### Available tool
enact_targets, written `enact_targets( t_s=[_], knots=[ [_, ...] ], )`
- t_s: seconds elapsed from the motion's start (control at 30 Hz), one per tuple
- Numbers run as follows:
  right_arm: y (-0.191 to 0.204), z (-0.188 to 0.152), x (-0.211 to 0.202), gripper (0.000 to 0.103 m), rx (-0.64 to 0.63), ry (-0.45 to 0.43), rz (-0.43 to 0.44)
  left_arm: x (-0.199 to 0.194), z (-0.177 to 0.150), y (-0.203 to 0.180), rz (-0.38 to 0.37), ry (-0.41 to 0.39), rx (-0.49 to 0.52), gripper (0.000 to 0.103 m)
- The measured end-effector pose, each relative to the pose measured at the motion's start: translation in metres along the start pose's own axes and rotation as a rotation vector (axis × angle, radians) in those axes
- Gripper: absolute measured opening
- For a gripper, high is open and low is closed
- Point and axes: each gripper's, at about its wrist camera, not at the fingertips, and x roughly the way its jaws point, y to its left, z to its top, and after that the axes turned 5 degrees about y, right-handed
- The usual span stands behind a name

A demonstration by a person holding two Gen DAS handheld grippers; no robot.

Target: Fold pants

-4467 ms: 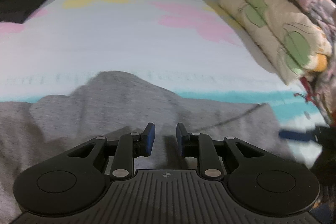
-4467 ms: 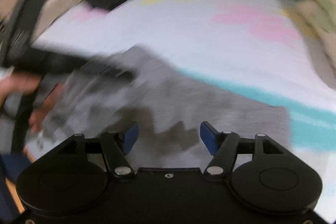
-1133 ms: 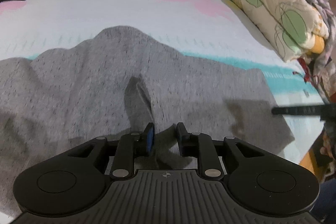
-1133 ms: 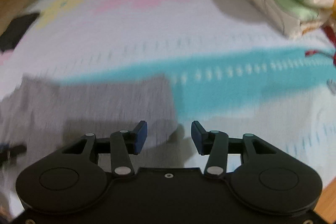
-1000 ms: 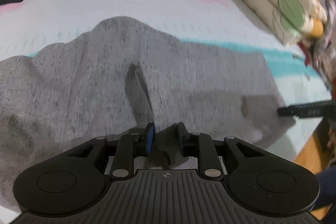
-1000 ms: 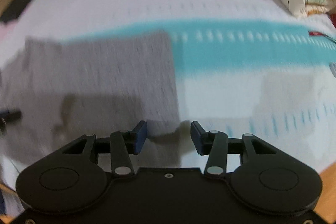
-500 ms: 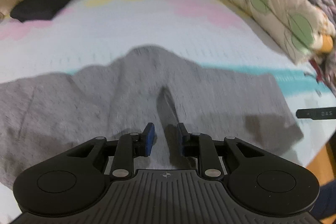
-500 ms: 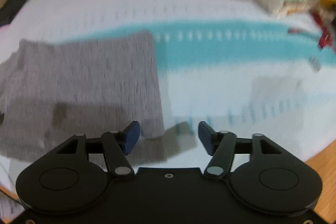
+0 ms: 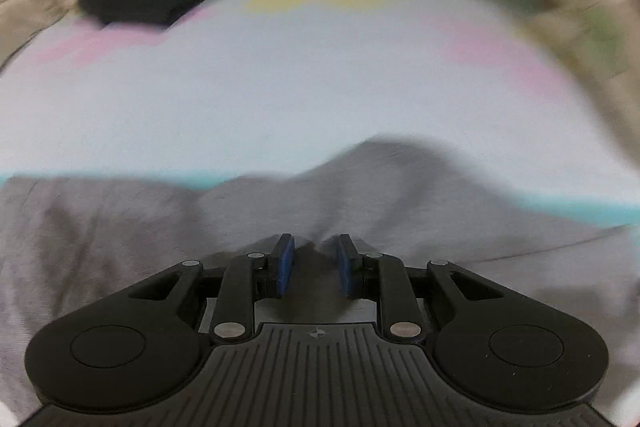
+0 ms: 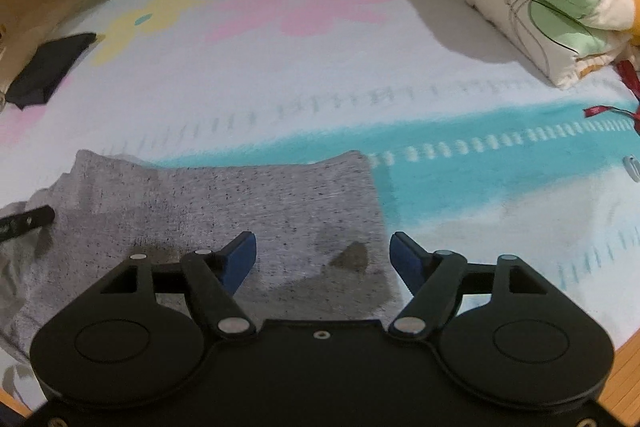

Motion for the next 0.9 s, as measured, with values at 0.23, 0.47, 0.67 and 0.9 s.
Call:
enact_targets(
  t_s=[0.23, 0.47, 0.67, 0.9],
  knots=[
    [0.029, 0.009, 0.009, 0.076, -0.024, -0.011, 0.019, -0.019, 0.000, 0.025, -0.031, -0.087, -0.096, 0.022],
    [0.094, 0.018, 0.001, 0.061, -0.184, -0.091, 0.161, -0.028, -0.011, 0.077, -0.002, -0.066, -0.203, 0.018],
    [0.162, 0.023, 0.019, 0.038, -0.371, -0.064, 0.231, -0.034, -0.023, 0.109, -0.070, -0.056, -0.280, 0.003],
    [0.210, 0.036, 0.051, 0.038, -0.409, -0.017, 0.272, -0.036, -0.028, 0.109, -0.081, -0.056, -0.272, 0.003]
  ],
)
